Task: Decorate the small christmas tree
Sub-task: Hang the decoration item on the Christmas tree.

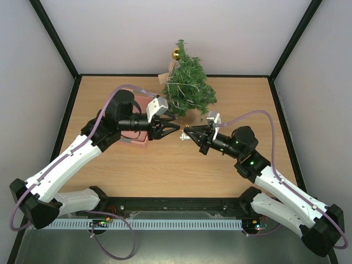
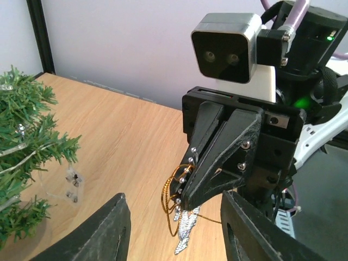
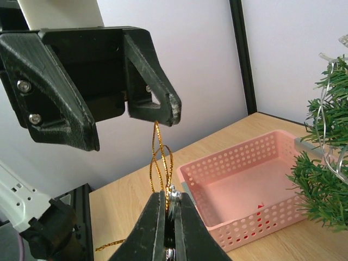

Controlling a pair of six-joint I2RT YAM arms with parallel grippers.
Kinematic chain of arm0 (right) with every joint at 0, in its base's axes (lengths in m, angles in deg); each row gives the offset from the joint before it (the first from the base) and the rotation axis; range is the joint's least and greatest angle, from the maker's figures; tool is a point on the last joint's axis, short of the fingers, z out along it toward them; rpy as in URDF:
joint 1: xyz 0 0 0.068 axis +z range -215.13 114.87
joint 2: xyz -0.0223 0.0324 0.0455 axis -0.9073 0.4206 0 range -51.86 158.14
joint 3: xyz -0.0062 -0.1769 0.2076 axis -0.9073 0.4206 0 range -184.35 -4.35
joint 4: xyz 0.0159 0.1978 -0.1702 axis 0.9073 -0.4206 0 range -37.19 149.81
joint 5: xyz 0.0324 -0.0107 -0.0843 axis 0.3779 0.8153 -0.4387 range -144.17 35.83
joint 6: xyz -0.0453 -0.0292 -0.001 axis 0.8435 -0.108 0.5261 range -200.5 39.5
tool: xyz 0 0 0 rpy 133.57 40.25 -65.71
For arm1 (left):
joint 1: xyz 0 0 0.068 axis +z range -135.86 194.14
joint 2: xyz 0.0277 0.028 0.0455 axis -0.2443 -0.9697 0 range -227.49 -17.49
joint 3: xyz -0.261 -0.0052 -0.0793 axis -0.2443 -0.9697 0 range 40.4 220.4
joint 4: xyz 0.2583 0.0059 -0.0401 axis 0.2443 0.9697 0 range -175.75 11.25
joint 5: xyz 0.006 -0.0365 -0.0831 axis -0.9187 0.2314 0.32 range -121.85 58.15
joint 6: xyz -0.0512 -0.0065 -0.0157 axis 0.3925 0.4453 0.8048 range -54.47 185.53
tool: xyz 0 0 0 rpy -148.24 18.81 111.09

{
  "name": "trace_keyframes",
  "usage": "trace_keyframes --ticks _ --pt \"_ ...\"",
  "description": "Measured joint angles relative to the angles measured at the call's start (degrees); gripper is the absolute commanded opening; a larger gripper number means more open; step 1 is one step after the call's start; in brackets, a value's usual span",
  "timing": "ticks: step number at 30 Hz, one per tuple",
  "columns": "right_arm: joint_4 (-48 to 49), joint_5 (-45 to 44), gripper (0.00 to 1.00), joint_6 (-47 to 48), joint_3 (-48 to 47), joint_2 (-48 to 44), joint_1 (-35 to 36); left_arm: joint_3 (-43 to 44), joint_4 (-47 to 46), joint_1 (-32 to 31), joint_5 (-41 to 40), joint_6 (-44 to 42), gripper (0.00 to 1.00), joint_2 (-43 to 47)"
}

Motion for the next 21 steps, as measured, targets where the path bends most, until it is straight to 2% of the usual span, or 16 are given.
trace_keyframes --ticks 15,18,21 --pt "2.34 -1.64 0.02 -2.1 0.0 -0.96 0.0 -0.2 -3.08 0.0 -2.95 5.79 0.53 -1.36" --pt "2.34 -1.77 0.02 -2.1 0.0 -0.96 0.0 -0.76 -4.96 0.0 -2.49 7.34 0.45 -1.86" --pt "2.34 -1.79 0.02 -2.1 0.0 -0.96 0.0 -1.11 -6.03 0.0 -2.23 8.48 0.24 -2.36"
